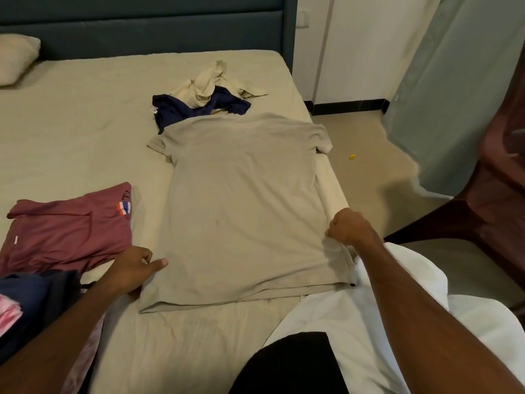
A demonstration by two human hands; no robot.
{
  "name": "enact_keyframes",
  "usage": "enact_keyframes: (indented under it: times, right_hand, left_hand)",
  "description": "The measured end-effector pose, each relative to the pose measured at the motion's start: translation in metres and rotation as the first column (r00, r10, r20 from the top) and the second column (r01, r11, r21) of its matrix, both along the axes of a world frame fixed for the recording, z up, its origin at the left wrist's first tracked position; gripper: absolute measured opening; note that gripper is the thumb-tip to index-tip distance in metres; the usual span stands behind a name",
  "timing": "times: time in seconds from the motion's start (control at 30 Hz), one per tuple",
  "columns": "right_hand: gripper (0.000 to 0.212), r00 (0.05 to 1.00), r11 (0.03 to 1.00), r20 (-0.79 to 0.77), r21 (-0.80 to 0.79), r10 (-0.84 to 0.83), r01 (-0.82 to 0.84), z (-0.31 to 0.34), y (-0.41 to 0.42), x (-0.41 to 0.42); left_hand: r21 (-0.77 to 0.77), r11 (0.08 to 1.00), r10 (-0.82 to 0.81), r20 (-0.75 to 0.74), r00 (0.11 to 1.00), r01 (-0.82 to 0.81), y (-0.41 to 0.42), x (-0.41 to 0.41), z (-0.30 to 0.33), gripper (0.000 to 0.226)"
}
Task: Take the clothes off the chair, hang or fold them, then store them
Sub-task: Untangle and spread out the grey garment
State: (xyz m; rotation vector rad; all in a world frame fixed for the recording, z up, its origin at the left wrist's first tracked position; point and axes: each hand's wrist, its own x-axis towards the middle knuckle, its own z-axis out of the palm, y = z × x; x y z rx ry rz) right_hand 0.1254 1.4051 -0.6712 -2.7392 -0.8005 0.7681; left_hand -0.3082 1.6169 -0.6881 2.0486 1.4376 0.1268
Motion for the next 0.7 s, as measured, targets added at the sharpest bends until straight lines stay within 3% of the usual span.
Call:
enact_keyframes:
  times: [0.2, 0.33, 0.47, 0.63, 0.7]
  right_hand:
    - [0.045, 0.993, 0.997, 0.113, -0.077, -0.023, 0.032, 0.016, 0.008, -0.006]
    - [0.048, 0.95, 0.984, 0.269, -0.114, 0.161, -0.134, 0.025, 0.043, -0.025]
    - [0.044, 0.9, 0.958, 0.351, 0.023, 0.26, -0.286, 0.031, 0.099, -0.051]
    - [0.022, 0.797, 0.808, 0.291, 0.116, 0.529, -0.578, 0.046, 0.186, -0.089]
    - [0.022, 0.755, 0.741, 0.224, 0.159, 0.616, -0.652, 0.049, 0.225, -0.104]
  left_hand:
    - [-0.052, 0.998, -0.039, -0.096, 0.995, 0.034, 0.012, 0.003, 0.01, 0.057]
    - [-0.05, 0.995, 0.086, -0.022, 0.996, -0.087, 0.031, 0.025, 0.021, 0.044]
    - [0.054, 0.989, 0.139, 0.014, 0.99, -0.14, 0.061, 0.046, 0.03, 0.035]
    - [0.052, 0.99, 0.131, -0.025, 0.991, -0.129, 0.118, 0.069, 0.02, 0.029]
    - [-0.03, 0.977, 0.214, 0.124, 0.969, -0.212, 0.14, 0.082, 0.021, 0.025]
